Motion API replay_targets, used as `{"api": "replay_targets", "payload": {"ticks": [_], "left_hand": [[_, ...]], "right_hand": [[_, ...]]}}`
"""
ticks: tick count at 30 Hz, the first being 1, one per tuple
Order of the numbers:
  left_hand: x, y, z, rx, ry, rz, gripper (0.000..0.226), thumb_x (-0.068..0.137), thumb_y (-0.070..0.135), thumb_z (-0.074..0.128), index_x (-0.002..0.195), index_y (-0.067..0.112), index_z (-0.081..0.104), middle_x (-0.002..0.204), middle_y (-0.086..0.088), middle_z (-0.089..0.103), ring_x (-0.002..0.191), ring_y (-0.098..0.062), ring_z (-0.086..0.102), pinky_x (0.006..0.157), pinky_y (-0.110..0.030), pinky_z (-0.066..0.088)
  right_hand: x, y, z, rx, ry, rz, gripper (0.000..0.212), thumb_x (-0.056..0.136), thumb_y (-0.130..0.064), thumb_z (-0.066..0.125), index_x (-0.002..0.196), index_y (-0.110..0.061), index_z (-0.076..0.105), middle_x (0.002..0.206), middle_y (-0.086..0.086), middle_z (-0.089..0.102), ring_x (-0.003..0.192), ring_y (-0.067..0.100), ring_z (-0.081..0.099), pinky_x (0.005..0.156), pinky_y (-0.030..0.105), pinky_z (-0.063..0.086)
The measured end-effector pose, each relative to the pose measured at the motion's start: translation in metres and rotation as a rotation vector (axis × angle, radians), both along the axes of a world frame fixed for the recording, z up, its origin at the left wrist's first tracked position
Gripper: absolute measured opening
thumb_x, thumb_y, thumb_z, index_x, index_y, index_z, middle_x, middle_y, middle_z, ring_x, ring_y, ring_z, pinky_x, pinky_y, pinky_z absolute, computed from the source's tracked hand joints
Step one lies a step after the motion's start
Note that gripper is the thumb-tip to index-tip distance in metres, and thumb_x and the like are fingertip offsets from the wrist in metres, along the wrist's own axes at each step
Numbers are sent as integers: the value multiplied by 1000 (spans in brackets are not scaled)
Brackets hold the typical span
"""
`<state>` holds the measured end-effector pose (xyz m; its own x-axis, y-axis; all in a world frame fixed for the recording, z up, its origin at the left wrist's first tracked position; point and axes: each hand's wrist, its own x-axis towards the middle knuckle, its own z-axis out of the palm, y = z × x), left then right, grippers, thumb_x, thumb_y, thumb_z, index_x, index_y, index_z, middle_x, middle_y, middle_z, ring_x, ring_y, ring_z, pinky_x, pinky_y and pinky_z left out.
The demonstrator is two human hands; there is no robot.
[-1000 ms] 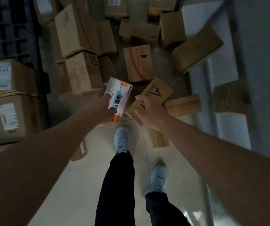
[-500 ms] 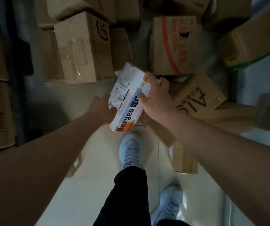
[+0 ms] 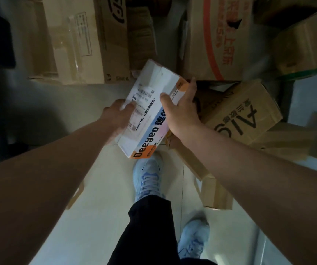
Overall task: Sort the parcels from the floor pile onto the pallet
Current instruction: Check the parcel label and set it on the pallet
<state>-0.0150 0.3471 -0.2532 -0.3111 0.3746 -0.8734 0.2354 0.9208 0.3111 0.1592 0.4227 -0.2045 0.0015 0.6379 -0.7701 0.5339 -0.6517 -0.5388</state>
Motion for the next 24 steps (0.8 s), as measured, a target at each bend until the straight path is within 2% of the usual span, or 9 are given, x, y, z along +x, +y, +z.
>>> {"api": "replay_targets", "payload": {"ticks": [2,4,6,8,10,12,15,20,24], "left_hand": [[-2,-2,16,-29,19,2,67,94,76,43,147,36,46,137,-14,52,113,-37,62,97,-48,53],[-3,-2,37,-46,18,17,68,91,78,47,140,31,50,131,-14,56,106,-36,66,90,-49,58],[-2,-3,61,-12,7,43,56,92,74,52,125,28,52,113,-9,68,81,-24,75,63,-34,61],[0,-5,91,28,28,62,46,93,71,55,111,29,51,90,1,71,59,-11,72,44,-22,51],[1,-9,123,63,43,81,46,93,71,56,109,28,51,88,2,71,69,-16,71,54,-27,49],[1,-13,160,99,51,102,49,94,69,55,118,27,53,91,2,72,77,-19,70,59,-30,49],[2,-22,219,170,64,133,49,96,65,56,129,29,53,91,3,74,76,-20,73,61,-32,52],[4,-50,334,293,128,125,32,98,58,59,111,31,50,92,1,71,80,-20,71,61,-31,51],[7,-78,439,393,170,154,32,96,54,63,113,29,53,102,0,70,88,-22,68,76,-40,57]], "right_hand": [[4,-3,10,13,8,-15,91,106,-41,55,164,-40,-15,129,3,50,78,0,51,40,4,36],[7,-6,26,14,12,-32,85,108,-44,49,165,-38,-15,118,2,54,75,-1,52,39,3,35],[9,-11,46,6,28,-61,81,109,-46,45,165,-37,-13,116,1,55,77,-1,55,39,4,37],[10,-17,72,1,57,-80,77,109,-48,43,165,-38,-10,114,-1,57,81,1,59,39,5,39],[11,-22,102,14,108,-81,74,108,-48,44,166,-40,-1,116,-4,60,85,2,64,44,7,45],[11,-29,136,29,182,-69,68,105,-39,51,163,-40,16,123,-5,64,86,4,70,55,11,53],[11,-46,185,51,320,-5,59,98,-19,58,150,-34,34,124,0,67,95,6,74,74,29,63],[14,-72,288,106,415,104,70,98,-12,58,157,-33,27,137,0,62,119,14,66,97,43,61],[15,-92,386,120,449,208,72,98,-13,59,156,-43,29,141,-1,62,121,16,67,97,47,61]]}}
